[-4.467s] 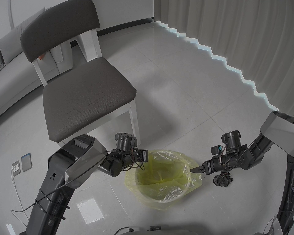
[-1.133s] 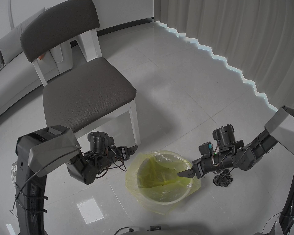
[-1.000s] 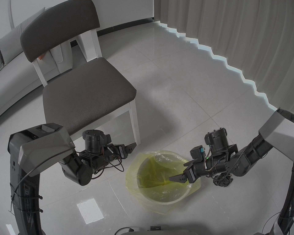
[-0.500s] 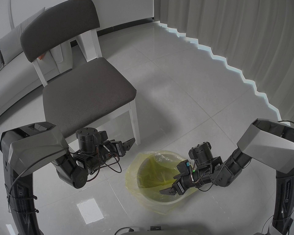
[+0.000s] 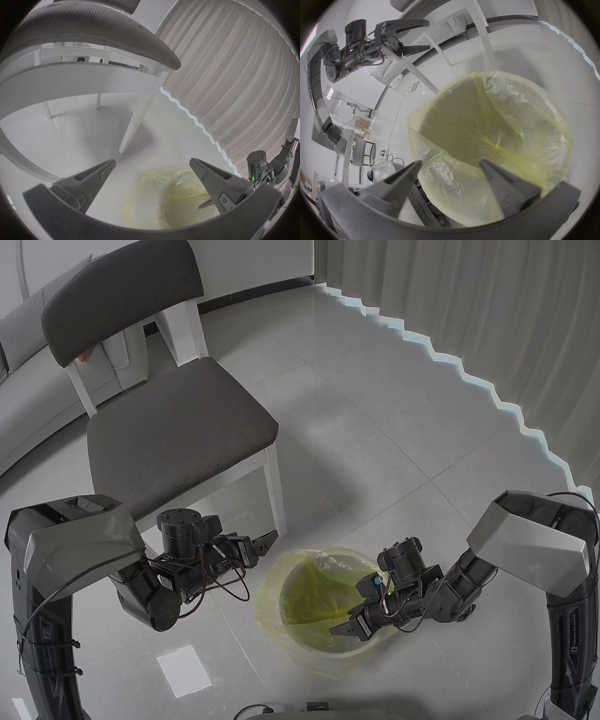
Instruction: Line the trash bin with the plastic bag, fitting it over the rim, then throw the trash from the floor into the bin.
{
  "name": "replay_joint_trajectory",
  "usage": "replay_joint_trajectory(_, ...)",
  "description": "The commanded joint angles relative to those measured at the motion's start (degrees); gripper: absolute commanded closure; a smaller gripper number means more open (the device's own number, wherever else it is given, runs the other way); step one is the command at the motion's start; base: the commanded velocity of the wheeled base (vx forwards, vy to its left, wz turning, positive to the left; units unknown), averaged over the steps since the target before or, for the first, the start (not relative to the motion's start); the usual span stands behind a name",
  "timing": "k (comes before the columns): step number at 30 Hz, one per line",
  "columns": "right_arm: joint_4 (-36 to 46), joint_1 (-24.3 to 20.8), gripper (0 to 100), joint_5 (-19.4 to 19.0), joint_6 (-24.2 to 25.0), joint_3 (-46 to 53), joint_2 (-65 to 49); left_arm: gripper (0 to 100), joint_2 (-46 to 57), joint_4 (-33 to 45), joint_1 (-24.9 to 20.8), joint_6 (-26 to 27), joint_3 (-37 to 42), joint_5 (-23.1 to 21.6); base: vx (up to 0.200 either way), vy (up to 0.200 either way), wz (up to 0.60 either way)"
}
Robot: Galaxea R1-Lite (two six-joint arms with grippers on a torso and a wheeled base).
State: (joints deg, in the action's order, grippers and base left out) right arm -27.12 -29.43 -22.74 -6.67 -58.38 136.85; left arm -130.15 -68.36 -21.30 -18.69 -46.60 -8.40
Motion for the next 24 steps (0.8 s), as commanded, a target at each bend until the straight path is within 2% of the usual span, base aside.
replay_joint_trajectory(1,0.84,-0.02,100,-0.03,-0.01,-0.07,0.35,0,-0.90,-0.01,-0.15,-0.03,-0.15,-0.04,0.000,0.000,0.00)
replay_joint_trajectory(11,0.84,-0.63,100,-0.03,-0.19,2.13,-0.71,0,-1.51,-0.98,-0.76,-0.03,0.11,-0.04,0.000,0.000,0.00)
replay_joint_trajectory(18,0.32,-4.50,100,0.06,-1.07,8.72,-4.93,0,-1.60,-4.58,-1.73,-0.12,3.45,0.05,0.000,0.000,0.00)
replay_joint_trajectory(24,0.14,-6.78,100,0.06,-1.15,9.60,-4.22,0,-3.45,-8.54,-2.96,-0.12,6.26,0.05,0.000,0.000,0.00)
